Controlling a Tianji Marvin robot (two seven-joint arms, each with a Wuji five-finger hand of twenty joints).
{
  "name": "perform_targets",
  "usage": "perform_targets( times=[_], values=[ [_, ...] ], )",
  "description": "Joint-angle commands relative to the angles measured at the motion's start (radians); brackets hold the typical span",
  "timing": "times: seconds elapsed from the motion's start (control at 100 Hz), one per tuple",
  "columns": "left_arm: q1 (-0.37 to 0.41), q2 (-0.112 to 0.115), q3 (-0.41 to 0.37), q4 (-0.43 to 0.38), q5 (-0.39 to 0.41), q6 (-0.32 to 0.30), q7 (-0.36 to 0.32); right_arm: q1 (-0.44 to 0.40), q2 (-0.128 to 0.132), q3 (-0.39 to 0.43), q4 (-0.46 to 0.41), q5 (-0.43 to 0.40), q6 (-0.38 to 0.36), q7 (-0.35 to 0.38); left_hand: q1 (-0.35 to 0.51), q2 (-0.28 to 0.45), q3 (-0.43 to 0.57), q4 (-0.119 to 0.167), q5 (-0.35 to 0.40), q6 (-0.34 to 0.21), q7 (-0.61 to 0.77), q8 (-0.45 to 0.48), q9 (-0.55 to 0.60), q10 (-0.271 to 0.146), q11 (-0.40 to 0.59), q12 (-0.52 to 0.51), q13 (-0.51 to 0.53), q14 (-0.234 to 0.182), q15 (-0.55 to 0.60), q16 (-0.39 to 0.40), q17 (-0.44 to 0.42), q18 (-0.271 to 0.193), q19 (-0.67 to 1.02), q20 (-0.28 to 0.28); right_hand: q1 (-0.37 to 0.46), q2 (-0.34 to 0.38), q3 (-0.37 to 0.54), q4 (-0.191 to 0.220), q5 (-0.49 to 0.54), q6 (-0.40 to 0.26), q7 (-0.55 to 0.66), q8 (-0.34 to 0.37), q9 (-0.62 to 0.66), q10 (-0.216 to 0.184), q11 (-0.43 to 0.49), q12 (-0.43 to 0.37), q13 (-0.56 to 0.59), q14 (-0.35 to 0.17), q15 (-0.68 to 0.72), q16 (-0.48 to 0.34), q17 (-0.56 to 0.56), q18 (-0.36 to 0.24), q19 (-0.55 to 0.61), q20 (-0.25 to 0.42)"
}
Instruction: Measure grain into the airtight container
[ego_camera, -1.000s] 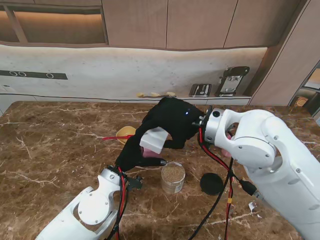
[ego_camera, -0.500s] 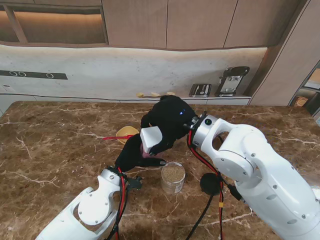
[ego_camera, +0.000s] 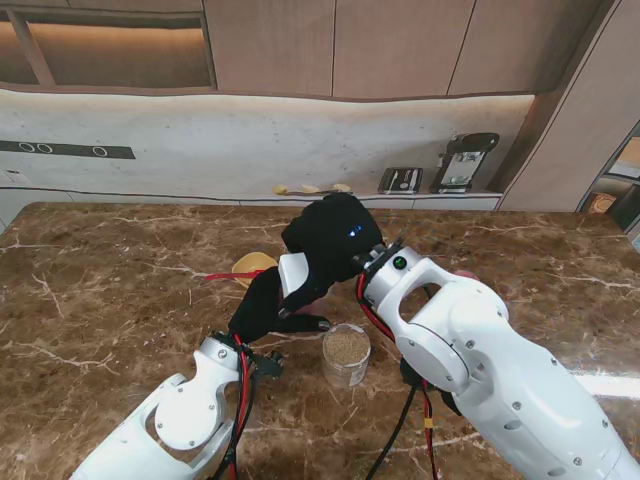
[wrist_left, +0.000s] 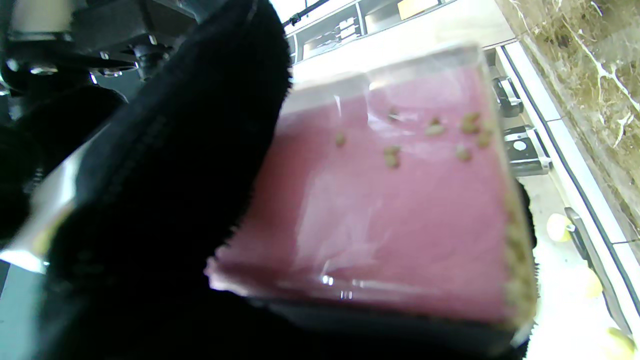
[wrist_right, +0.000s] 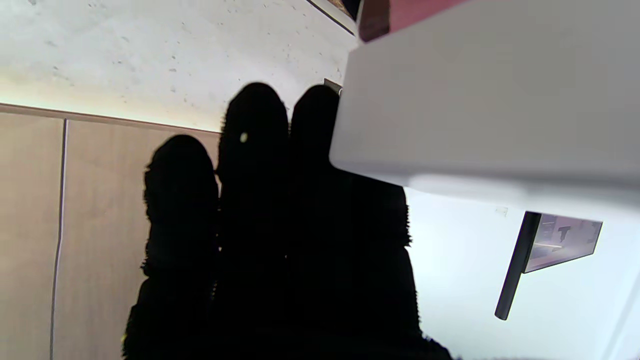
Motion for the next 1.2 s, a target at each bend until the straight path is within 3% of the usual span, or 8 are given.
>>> perform_targets(
  times=[0.0,0.17,0.29,0.66,0.76,0.86,0.97,1.19],
  values=[
    [0.005,-0.005,0.007,-0.012,0.009,-0.004,0.001,-0.012,-0.010,-0.005,0.009,-0.003,0.014,0.011,0.232,0.545,0.349,-0.013,0.282,-0.270,0.411,0.016,0.088,-0.117,0.121,0.022,0.101,-0.039,0.126,0.058,0.006,-0.045,0.011,0.000,0.139,0.374,0.188,0.105,0.167,-0.095,0.297,0.031,0.106,-0.035,0.187,0.006,0.059,-0.014,0.026,-0.009,0.015,0.017,0.049,-0.025],
    [0.007,-0.005,0.005,-0.015,0.010,-0.002,0.003,-0.029,0.001,0.042,-0.022,0.079,-0.049,0.122,0.232,0.545,0.349,-0.012,0.281,-0.270,0.411,0.016,0.087,-0.116,0.120,0.022,0.101,-0.038,0.126,0.057,0.006,-0.044,0.011,0.000,0.150,0.364,0.088,0.104,-0.235,-0.079,-0.256,-0.044,-0.215,-0.055,-0.325,-0.104,-0.221,-0.043,-0.330,-0.070,-0.155,-0.004,-0.171,-0.072],
    [0.009,-0.005,0.005,-0.017,0.011,0.000,0.003,-0.034,0.017,0.082,-0.060,0.212,-0.057,0.271,0.231,0.545,0.348,-0.012,0.282,-0.269,0.411,0.016,0.089,-0.116,0.120,0.022,0.102,-0.040,0.125,0.056,0.006,-0.044,0.011,0.000,0.131,0.251,0.124,0.121,-0.559,-0.025,-0.475,-0.037,-0.536,-0.040,-0.433,-0.138,-0.343,-0.021,-0.452,-0.110,-0.137,-0.035,-0.264,-0.127],
    [0.005,-0.006,0.009,-0.015,0.011,0.000,0.003,-0.005,0.039,0.067,-0.068,0.301,-0.015,0.420,0.232,0.546,0.348,-0.012,0.281,-0.270,0.411,0.016,0.088,-0.117,0.119,0.023,0.102,-0.039,0.125,0.055,0.007,-0.046,0.011,-0.001,0.517,0.180,0.013,0.091,-0.605,0.031,-0.265,0.290,-0.623,-0.057,-0.109,0.111,-0.242,-0.077,-0.214,0.051,0.102,-0.136,-0.128,-0.233],
    [0.005,-0.005,0.009,-0.016,0.012,0.003,0.002,-0.007,0.038,0.057,-0.060,0.290,-0.011,0.409,0.232,0.547,0.347,-0.012,0.280,-0.269,0.410,0.016,0.086,-0.115,0.118,0.023,0.100,-0.040,0.124,0.056,0.007,-0.047,0.011,-0.001,0.443,-0.012,0.430,0.017,-0.543,-0.001,-0.196,0.360,-0.556,-0.072,-0.041,0.160,-0.198,-0.098,-0.125,0.088,0.158,-0.154,-0.074,-0.248],
    [0.005,-0.006,0.010,-0.017,0.012,0.004,0.004,-0.019,0.031,0.050,-0.053,0.266,-0.006,0.368,0.232,0.548,0.346,-0.012,0.279,-0.268,0.409,0.015,0.086,-0.115,0.118,0.025,0.101,-0.039,0.124,0.055,0.007,-0.047,0.011,-0.001,0.465,-0.043,0.505,0.001,-0.487,-0.031,-0.129,0.396,-0.488,-0.084,0.008,0.190,-0.151,-0.111,-0.078,0.103,0.203,-0.158,-0.037,-0.247],
    [0.004,-0.009,0.013,-0.015,0.011,0.003,0.012,-0.038,0.020,0.043,-0.043,0.244,0.007,0.293,0.233,0.549,0.345,-0.012,0.278,-0.266,0.408,0.015,0.083,-0.114,0.118,0.026,0.099,-0.040,0.123,0.055,0.007,-0.049,0.009,-0.002,0.521,-0.067,0.498,-0.094,-0.431,-0.050,-0.094,0.397,-0.416,-0.083,0.008,0.274,-0.095,-0.107,-0.058,0.098,0.250,-0.156,-0.001,-0.262],
    [0.001,-0.015,0.022,-0.011,0.005,0.000,0.025,-0.046,0.028,0.051,-0.051,0.271,0.013,0.342,0.233,0.551,0.344,-0.011,0.277,-0.264,0.406,0.014,0.084,-0.113,0.117,0.026,0.099,-0.038,0.124,0.055,0.006,-0.050,0.008,-0.003,0.451,-0.071,0.492,-0.004,-0.549,-0.001,-0.241,0.277,-0.556,-0.068,-0.131,0.094,-0.248,-0.063,-0.263,0.022,0.161,-0.090,-0.097,-0.331]
  ],
)
